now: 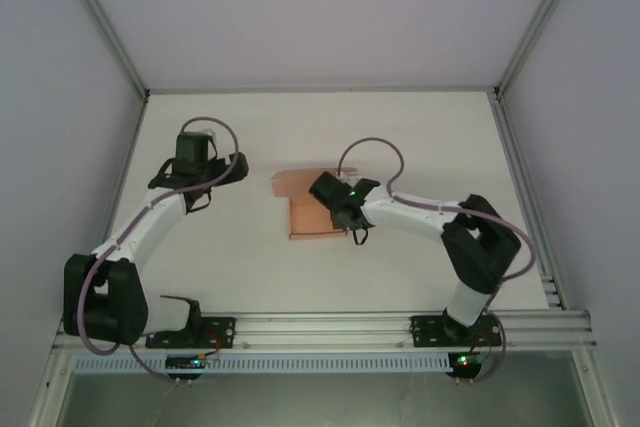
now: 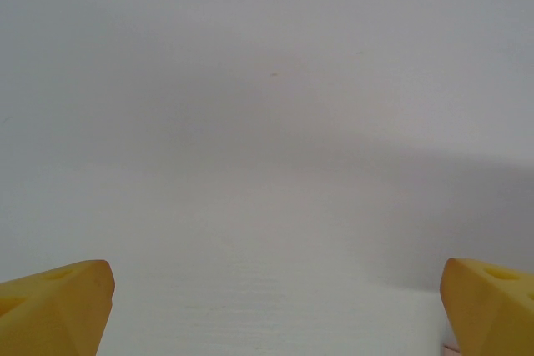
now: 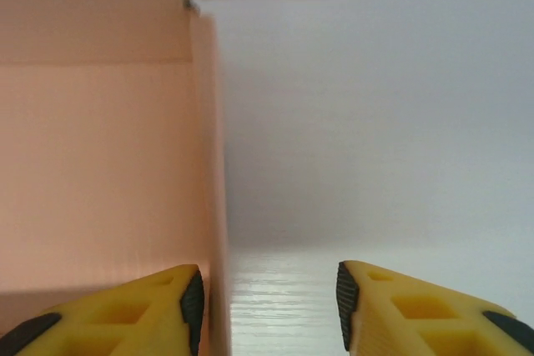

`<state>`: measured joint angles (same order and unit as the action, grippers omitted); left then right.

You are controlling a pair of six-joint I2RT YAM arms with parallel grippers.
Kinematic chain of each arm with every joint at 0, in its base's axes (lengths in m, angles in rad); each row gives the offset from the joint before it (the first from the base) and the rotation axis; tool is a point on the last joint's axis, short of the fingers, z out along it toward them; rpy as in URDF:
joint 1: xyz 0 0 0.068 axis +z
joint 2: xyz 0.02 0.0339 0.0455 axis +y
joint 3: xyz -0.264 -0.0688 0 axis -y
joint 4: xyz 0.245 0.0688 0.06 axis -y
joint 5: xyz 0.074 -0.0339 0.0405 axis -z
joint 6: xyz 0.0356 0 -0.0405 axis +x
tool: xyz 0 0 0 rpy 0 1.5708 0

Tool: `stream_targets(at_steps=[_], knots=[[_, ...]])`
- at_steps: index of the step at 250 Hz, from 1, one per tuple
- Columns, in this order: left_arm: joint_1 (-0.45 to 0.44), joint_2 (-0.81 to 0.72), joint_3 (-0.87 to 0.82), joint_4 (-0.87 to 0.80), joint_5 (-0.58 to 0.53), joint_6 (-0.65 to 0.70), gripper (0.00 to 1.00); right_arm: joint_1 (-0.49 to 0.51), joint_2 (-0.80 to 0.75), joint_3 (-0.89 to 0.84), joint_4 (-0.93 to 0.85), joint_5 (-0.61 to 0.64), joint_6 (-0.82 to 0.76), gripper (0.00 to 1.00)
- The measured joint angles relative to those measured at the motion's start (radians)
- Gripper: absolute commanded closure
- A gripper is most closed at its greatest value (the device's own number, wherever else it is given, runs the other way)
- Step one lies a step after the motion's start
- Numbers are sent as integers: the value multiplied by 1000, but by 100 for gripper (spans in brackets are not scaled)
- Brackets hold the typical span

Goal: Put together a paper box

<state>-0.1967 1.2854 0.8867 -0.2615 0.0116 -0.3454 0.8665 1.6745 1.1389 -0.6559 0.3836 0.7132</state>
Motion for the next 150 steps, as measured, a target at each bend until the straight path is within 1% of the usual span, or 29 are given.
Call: stream_targets(at_steps=[7,23,32,50,73,84,92,106,126,133,142,150], knots=[[-4,-11,2,6,31,25,1,-5,-32,-5,8,8,-46,14],[-22,-40,10,26,106,90,1,-18,-112,-19,44,31,-166,4],[-35,-53,18,36,151,132,0,-24,-158,-31,76,33,-242,2],[-71,-77,35,64,257,232,0,-43,-248,-60,154,12,-406,1],[-121,-94,42,82,391,392,0,-93,-317,-87,246,-84,-610,1],[-145,-92,42,78,433,467,0,-134,-325,-88,283,-151,-699,2],[-164,-85,46,63,457,525,0,-166,-320,-85,302,-204,-755,4],[-193,-56,61,32,480,606,0,-220,-293,-63,309,-291,-844,7],[-209,12,102,-16,488,683,0,-282,-224,-6,307,-396,-955,11],[-209,40,121,-35,488,705,3,-296,-193,19,299,-426,-993,12],[-209,77,147,-62,486,731,7,-308,-157,47,292,-455,-1036,17],[-209,109,169,-85,486,757,11,-314,-126,72,281,-477,-1068,19]])
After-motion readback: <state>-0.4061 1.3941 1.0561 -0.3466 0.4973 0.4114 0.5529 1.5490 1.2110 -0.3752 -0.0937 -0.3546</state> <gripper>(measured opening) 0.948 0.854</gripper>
